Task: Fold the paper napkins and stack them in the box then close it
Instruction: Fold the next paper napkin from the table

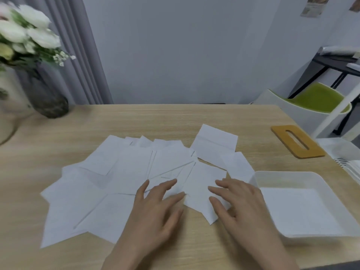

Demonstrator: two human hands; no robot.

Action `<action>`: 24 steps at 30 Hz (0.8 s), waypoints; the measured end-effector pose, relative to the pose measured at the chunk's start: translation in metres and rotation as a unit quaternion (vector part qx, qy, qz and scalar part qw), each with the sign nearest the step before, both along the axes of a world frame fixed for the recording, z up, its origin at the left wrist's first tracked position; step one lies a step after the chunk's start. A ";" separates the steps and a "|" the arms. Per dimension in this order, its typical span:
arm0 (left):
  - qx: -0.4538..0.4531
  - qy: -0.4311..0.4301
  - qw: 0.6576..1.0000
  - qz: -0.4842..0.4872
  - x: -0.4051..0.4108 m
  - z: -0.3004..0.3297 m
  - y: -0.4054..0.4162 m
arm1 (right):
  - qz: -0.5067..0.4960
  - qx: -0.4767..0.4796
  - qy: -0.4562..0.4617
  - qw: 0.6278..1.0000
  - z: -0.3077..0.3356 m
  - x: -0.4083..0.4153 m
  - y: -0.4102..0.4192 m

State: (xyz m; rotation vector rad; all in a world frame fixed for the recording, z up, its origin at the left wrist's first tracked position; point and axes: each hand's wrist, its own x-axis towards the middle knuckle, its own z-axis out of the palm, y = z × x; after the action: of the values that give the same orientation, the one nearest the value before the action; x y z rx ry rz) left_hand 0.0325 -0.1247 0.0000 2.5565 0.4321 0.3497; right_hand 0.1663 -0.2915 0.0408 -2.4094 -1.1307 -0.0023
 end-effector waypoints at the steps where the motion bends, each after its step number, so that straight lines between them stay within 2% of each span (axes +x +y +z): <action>1: 0.006 0.013 1.000 0.011 -0.005 -0.003 0.006 | 0.012 -0.021 0.005 1.000 -0.005 0.000 0.006; 8: 0.037 0.016 0.987 0.153 -0.036 -0.026 0.040 | 0.084 -0.051 0.039 0.994 -0.028 -0.003 0.055; 11: 0.071 0.060 0.975 0.202 -0.040 -0.035 0.049 | 0.111 -0.034 0.066 0.991 -0.037 -0.009 0.078; 18: 0.106 0.106 0.961 0.235 -0.044 -0.052 0.055 | 0.146 -0.073 0.007 0.987 -0.058 -0.018 0.119; 24: 0.136 0.105 0.956 0.238 -0.044 -0.058 0.056 | 0.113 -0.145 -0.035 0.982 -0.073 -0.013 0.147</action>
State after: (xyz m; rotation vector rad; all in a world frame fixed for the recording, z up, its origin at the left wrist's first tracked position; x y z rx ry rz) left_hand -0.0114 -0.0685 -0.0583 2.7439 1.1618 0.3233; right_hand 0.1535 -0.1441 -0.0323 -2.5306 -1.5232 0.1650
